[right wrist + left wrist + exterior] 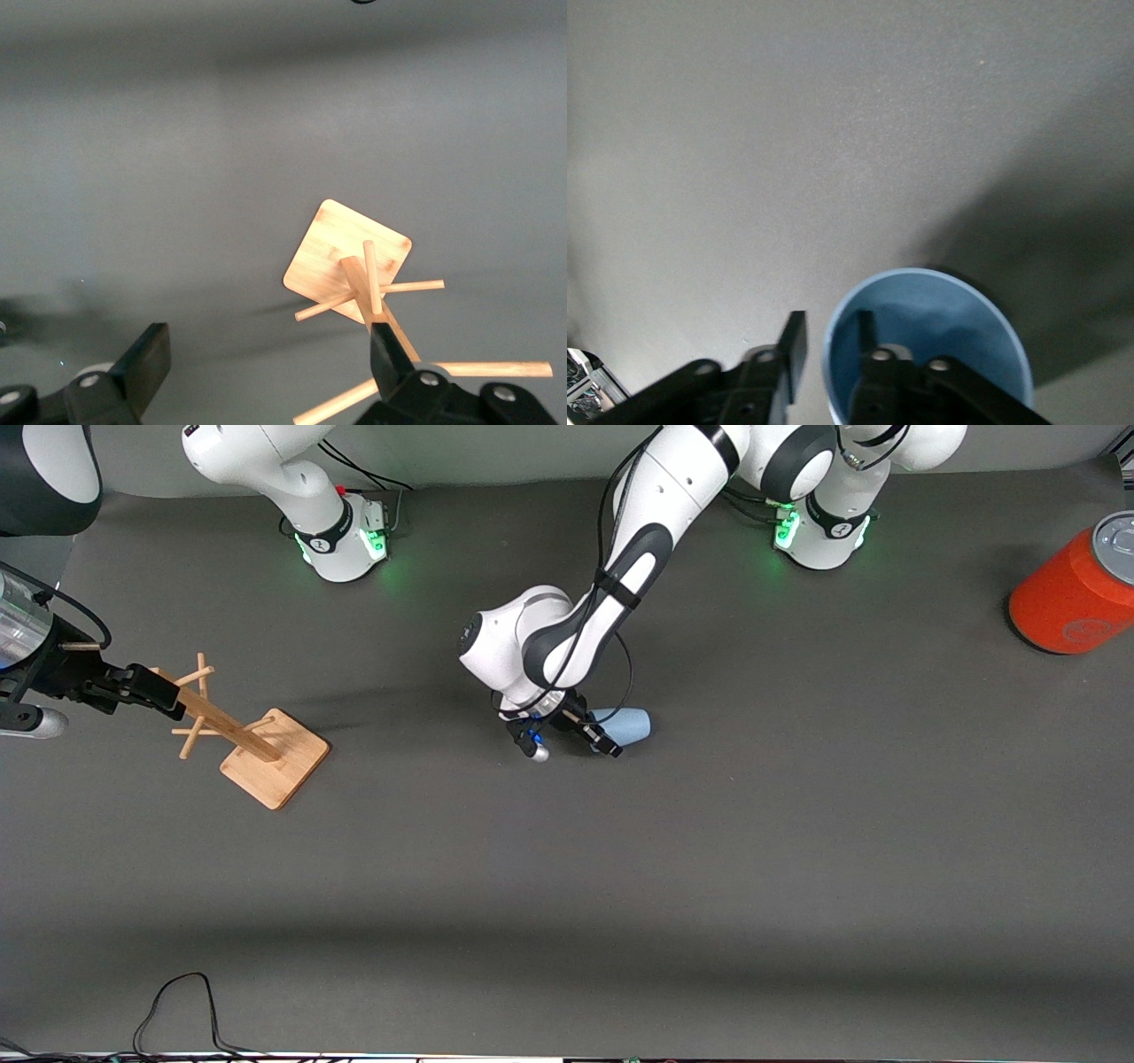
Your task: Rotate and upright cup with both arms
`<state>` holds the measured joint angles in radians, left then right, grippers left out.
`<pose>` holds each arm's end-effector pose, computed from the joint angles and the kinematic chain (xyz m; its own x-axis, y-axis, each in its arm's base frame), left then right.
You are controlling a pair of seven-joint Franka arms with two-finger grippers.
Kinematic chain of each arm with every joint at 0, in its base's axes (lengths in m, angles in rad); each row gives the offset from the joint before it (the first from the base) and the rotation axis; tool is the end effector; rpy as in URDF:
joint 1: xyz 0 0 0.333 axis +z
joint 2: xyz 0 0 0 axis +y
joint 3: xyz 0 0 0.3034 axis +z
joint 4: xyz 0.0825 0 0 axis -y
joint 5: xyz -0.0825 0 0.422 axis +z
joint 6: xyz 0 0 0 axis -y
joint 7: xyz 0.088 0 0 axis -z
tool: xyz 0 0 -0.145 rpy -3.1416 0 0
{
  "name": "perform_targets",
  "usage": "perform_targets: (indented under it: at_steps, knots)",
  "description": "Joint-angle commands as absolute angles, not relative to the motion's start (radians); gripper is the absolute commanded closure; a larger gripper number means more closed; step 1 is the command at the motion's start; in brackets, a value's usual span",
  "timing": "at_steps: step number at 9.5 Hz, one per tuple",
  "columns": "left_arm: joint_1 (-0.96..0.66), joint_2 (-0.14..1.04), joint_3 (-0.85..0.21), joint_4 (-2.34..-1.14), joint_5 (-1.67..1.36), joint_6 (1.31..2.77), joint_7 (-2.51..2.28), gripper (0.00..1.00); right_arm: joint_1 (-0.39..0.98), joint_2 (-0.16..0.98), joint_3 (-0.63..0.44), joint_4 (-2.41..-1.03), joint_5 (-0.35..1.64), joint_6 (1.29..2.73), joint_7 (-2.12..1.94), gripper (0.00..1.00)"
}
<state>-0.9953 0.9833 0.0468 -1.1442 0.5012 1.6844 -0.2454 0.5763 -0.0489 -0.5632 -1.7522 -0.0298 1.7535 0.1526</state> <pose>0.4707 -0.5578 0.1279 0.6694 -0.6699 -0.3213 -0.7117 -0.4541 -0.5360 0.5934 -0.0006 0.5211 0.9900 -0.1343 0.0427 -0.1343 -0.9909 -0.0031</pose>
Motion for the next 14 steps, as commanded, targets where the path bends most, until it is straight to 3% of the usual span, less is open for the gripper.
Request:
perform_targets:
  at_steps: [1, 2, 6, 8, 9, 11, 13, 14]
  knots:
    - [-0.999, 0.959, 0.049, -1.158, 0.511, 1.674, -0.242, 1.0, 0.437, -0.048, -0.411, -1.758, -0.046, 1.772, 0.138, 0.0]
    - [-0.997, 0.948, 0.051, -1.152, 0.517, 1.634, -0.223, 1.0, 0.301, -0.049, -0.253, -1.761, -0.049, 1.769, 0.138, 0.0]
    - [-0.858, 0.749, 0.048, -1.089, 0.356, 1.497, -0.406, 1.0, -0.05, -0.06, 0.093, -1.76, -0.035, 1.752, 0.106, 0.0]
    - [-0.744, 0.596, 0.049, -1.124, 0.142, 1.601, -0.529, 1.0, -0.054, -0.064, 0.091, -1.753, -0.034, 1.738, 0.107, 0.0]
    - [-0.726, 0.487, 0.048, -1.276, 0.12, 1.737, -0.543, 1.0, -0.061, -0.057, 0.084, -1.743, -0.032, 1.733, 0.109, 0.0]
    - [-0.697, 0.311, 0.049, -1.665, 0.078, 2.191, -0.628, 1.0, -0.061, -0.052, 0.023, -1.738, 0.032, 1.724, 0.104, 0.0]
    - [-0.698, 0.294, 0.052, -1.91, 0.089, 2.586, -0.725, 1.0, -0.057, -0.031, 0.02, -1.711, 0.032, 1.724, 0.106, 0.0]
    - [-0.698, 0.302, 0.052, -1.974, 0.107, 2.687, -0.75, 1.0, -0.052, -0.017, 0.026, -1.686, 0.037, 1.703, 0.121, 0.0]
